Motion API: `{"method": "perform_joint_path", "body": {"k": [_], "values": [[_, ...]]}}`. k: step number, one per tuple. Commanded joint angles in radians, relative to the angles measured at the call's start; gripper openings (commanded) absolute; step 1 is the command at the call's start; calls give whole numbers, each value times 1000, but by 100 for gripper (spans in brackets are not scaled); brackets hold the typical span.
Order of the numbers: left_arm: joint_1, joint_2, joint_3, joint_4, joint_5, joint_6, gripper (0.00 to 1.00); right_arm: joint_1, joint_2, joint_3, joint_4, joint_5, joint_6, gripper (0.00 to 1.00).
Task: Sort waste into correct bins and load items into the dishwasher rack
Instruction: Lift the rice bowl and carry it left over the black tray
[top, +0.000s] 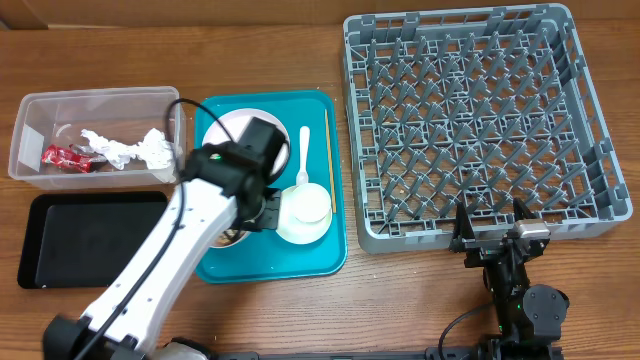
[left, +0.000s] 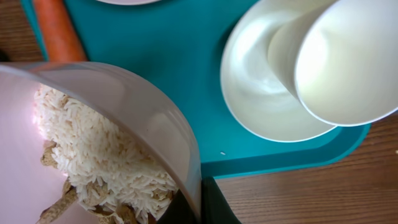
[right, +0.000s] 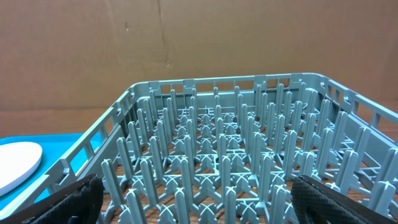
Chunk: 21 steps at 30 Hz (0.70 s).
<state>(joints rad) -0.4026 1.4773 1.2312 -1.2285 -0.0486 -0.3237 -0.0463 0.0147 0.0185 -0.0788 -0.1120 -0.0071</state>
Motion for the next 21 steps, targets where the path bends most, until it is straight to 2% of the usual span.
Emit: {"method": "perform_joint_path", "body": {"k": [1,14,18,21], "values": [[84,-82,29,-14,27,52,4,-7,-11,-11,5,5,4,100],[539,-158,29,7,194,232,4,-7,-11,-11,5,5,4,100],[718,-158,29,63,272,239,4,-7,-11,-11,5,5,4,100],[803,-158,29,82,271,239,4,-7,-11,-11,5,5,4,100]]}}
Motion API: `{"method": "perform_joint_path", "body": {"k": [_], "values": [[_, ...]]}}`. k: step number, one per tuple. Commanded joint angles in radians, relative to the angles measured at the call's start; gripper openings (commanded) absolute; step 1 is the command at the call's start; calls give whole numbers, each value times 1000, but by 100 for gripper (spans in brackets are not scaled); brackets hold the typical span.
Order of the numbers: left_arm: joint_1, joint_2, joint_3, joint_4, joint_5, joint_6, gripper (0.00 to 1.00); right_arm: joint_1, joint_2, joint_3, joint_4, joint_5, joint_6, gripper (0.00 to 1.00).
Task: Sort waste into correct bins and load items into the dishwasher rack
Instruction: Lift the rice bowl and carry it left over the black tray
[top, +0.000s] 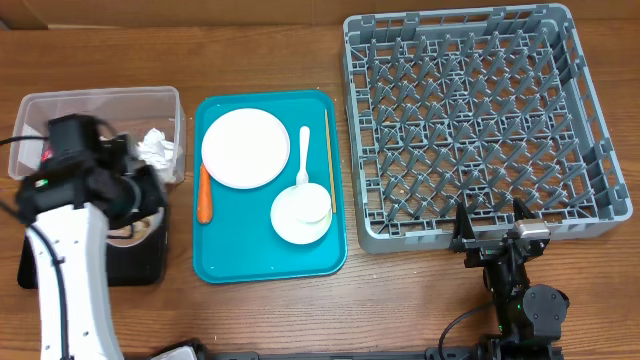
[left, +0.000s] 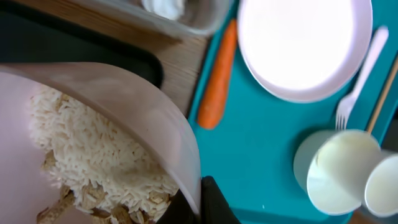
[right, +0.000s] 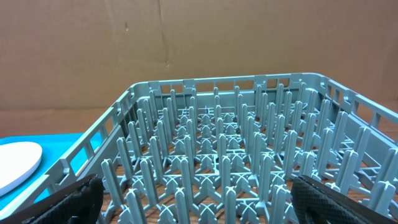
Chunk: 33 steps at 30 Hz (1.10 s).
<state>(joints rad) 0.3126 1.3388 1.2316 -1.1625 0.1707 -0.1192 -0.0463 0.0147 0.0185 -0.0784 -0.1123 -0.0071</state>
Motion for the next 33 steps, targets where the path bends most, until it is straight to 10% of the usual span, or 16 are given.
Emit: {"method": "perform_joint_path", "body": {"k": [1,14,33], "values": [[109,-19,29,19,52,34,4,-7,-11,-11,5,6,4,100],[199,-19,28,84,-107,-146,4,-7,-11,-11,5,6,4,100],[199,-19,27,126,-140,-8,4,-7,-11,-11,5,6,4,100]]}}
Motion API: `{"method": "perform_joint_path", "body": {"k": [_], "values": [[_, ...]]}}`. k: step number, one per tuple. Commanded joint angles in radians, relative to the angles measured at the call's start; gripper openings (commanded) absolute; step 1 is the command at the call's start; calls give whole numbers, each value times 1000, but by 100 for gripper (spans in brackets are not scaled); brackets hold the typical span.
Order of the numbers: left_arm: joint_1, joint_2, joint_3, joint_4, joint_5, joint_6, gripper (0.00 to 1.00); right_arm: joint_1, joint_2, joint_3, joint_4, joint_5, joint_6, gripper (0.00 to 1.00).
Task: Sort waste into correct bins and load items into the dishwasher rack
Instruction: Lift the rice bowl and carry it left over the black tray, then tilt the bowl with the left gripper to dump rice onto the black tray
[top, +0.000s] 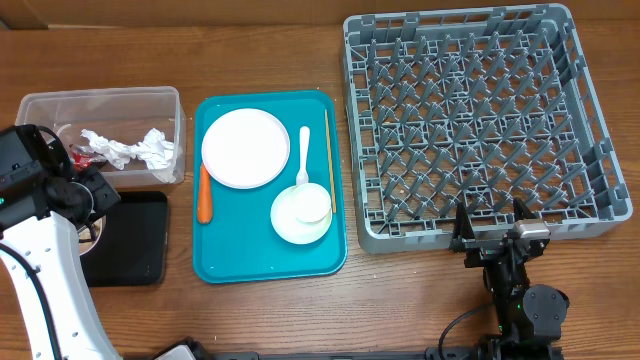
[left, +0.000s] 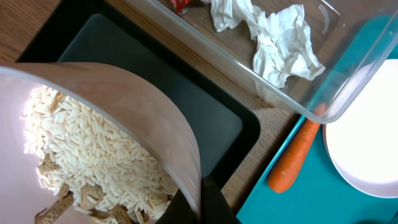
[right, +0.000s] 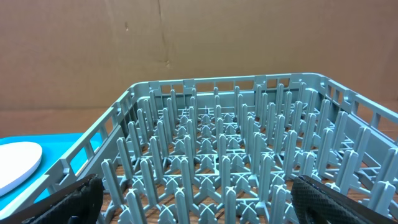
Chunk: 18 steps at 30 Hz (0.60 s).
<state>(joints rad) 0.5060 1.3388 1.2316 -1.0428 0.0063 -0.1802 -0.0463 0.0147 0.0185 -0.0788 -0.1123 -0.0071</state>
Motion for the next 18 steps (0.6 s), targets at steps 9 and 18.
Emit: {"method": "perform_joint_path", "body": {"k": [9,18], "values": [[7,-19,26,52,414,389,4,-7,-11,-11,5,6,4,100],[153,-19,6,18,631,489,4,-7,-11,-11,5,6,4,100]]}}
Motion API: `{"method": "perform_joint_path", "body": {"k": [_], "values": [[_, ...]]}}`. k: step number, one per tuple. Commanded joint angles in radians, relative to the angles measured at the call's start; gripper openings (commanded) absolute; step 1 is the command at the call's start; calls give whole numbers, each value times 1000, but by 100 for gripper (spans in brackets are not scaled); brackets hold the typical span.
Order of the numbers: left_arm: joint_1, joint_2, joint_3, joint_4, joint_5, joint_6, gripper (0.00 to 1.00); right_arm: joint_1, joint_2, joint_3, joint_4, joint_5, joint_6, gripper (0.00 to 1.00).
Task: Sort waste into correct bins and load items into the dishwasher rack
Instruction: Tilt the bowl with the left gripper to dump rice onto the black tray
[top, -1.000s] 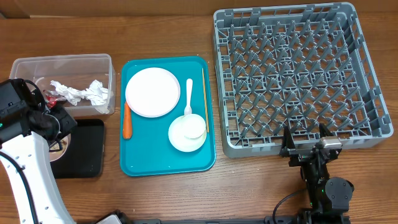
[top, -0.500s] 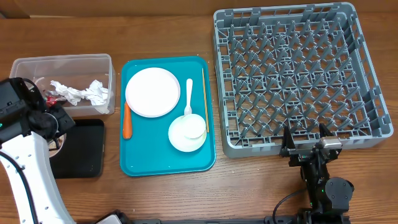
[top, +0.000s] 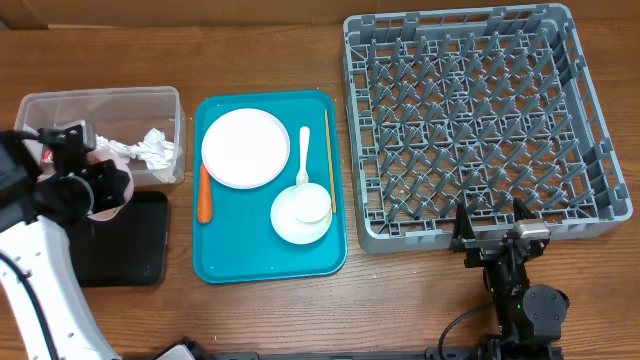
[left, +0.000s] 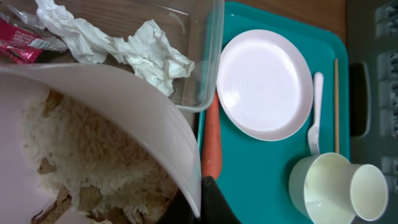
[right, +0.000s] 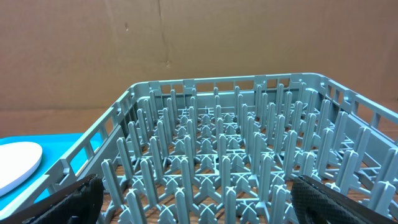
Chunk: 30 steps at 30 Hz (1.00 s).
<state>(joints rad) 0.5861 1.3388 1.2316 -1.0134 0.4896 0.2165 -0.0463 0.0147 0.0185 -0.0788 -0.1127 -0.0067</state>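
A pink bowl (left: 106, 118) of rice and brown scraps hangs above the black tray (top: 130, 245), near the clear bin (top: 100, 103). My left gripper (left: 200, 199) is shut on its rim and shows in the overhead view as left gripper (top: 92, 186). On the teal tray (top: 270, 262) lie a white plate (top: 243, 148), a carrot (top: 204, 195), a white fork (top: 305, 155), a chopstick (top: 329, 145) and a white bowl (top: 297, 215) holding a cup. My right gripper (right: 199, 194) stands open at the near edge of the grey dishwasher rack (top: 480, 120).
The clear bin holds crumpled tissue (left: 134, 53) and a red wrapper (left: 25, 50). In the right wrist view the white plate (right: 15, 165) shows at the left edge. A brown cardboard wall stands behind the rack.
My left wrist has turned with the bowl and shifted slightly right. Its camera, which looked down on the black tray, now looks over the clear bin and teal tray. The right arm has not moved.
My left gripper held the rice bowl by its rim over the teal tray's front left. Then the bowl was over the black tray's right end, then over its left part. Now the wrist is turned there, rice still in the bowl. The right gripper stayed open throughout.
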Motion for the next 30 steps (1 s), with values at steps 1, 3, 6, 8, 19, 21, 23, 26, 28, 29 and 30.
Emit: {"method": "perform_joint_path", "body": {"k": [1,3,6,8,19,21,23,26,28,29,30], "values": [[96,-19,-3,-14,169,103,4,-7,-11,-11,5,6,4,100],[148,-19,-30,-8,248,117,4,-7,-11,-11,5,6,4,100],[221,-19,-74,2,381,162,4,-7,-11,-11,5,6,4,100],[276,-19,-111,11,454,195,4,-7,-11,-11,5,6,4,100],[523,-19,-451,237,817,330,4,-7,-11,-11,5,6,4,100],[545,-19,-507,303,864,330,4,-7,-11,-11,5,6,3,100],[569,-19,-558,367,919,330,4,-7,-11,-11,5,6,4,100],[591,-19,-596,422,971,330,4,-7,-11,-11,5,6,4,100],[606,-19,-612,447,1007,330,4,-7,-11,-11,5,6,4,100],[610,-19,-614,455,1031,331,4,-7,-11,-11,5,6,3,100],[614,-19,-614,464,1054,330,4,-7,-11,-11,5,6,4,100]]}}
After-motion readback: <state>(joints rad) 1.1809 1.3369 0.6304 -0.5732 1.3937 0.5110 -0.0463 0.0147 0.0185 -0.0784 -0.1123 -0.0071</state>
